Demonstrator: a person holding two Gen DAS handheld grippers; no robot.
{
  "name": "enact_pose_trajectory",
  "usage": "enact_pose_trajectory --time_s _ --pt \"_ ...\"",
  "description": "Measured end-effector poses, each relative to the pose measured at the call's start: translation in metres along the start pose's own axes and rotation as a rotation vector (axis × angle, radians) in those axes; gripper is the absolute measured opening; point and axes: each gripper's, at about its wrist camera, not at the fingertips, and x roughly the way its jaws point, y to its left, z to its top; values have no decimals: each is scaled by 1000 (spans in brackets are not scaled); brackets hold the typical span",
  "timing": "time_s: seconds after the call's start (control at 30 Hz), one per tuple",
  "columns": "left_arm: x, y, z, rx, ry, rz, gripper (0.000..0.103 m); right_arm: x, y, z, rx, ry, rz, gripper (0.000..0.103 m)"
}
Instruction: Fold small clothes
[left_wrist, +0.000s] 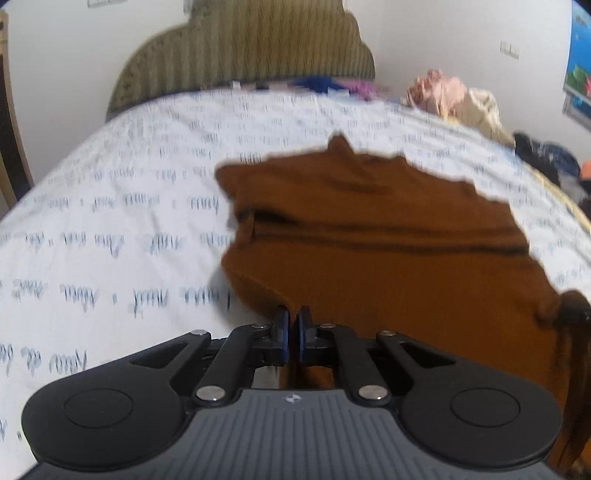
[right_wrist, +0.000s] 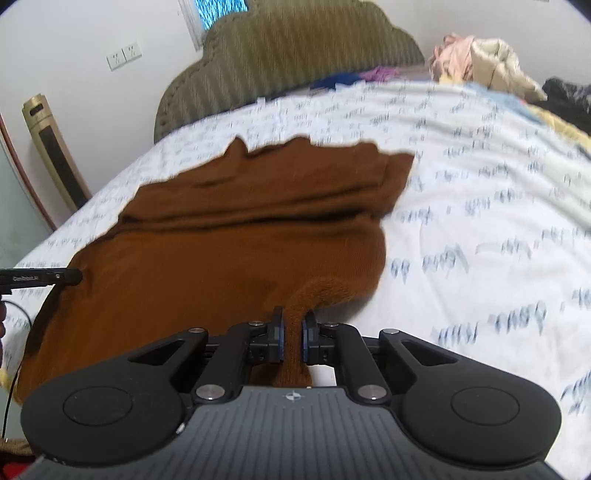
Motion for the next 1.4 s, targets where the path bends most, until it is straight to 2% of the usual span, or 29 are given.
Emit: enact_pose_trajectory --time_s 0.1,0.2,0.27,0.3,0.37,0.4,0.47,0.5,0.57,0.6,0.67,0.7,0.8,0.97,1.13,1.2,1.23,1.27,1.3,1.33,1.37,1.4 --pt "3 -3 15 7 -70 72 3 6 -5 15 -12 -40 -37 11" --pt "17 1 24 -9 -70 127 3 18 -15 27 2 -60 -77 11" --pt "25 4 25 -5 -39 155 3 29 -21 31 12 -56 -96 11" --pt "26 6 24 -9 -19 141 3 33 -23 32 22 -45 -97 11" --pt "20 14 17 -45 -4 48 5 37 -27 30 59 -22 -76 13" --pt "17 18 14 -58 7 17 5 37 -30 27 74 -14 -63 16" --pt "10 26 3 -73 31 -21 7 33 -34 22 91 4 -41 43" --pt "7 30 -3 -82 44 -29 8 29 -35 18 92 5 -26 48" --pt "0 38 -15 -99 67 -50 15 24 -32 11 87 14 -31 72" --pt "-2 43 -21 -110 77 -69 28 19 -32 7 78 16 -39 74" --pt "-11 52 -36 -137 79 -111 71 9 -33 -2 76 34 -32 74" --pt "-15 55 -43 -144 72 -123 76 7 -34 -6 90 47 -13 74" --pt "-25 57 -59 -131 101 -159 76 -5 -41 -18 134 95 61 74" --pt "-37 50 -82 -134 140 -273 78 -22 -34 -39 83 165 157 74" --pt "-45 26 -94 -65 173 -381 78 -27 0 -54 -71 197 166 75" --pt "-47 18 -98 -35 185 -397 77 -28 13 -58 -111 200 173 71" --pt "-47 16 -99 -30 194 -408 73 -28 17 -59 -125 198 170 66" --pt "-47 15 -99 -35 199 -417 52 -29 20 -61 -138 194 161 57" --pt "-47 15 -98 -46 211 -417 39 -30 22 -61 -141 190 154 49" --pt "-45 17 -97 -65 225 -409 21 -30 20 -59 -123 192 159 32" --pt "-43 20 -95 -92 236 -408 13 -29 16 -56 -89 196 176 20" --pt "-42 22 -93 -109 233 -420 12 -29 12 -55 -57 194 193 20"
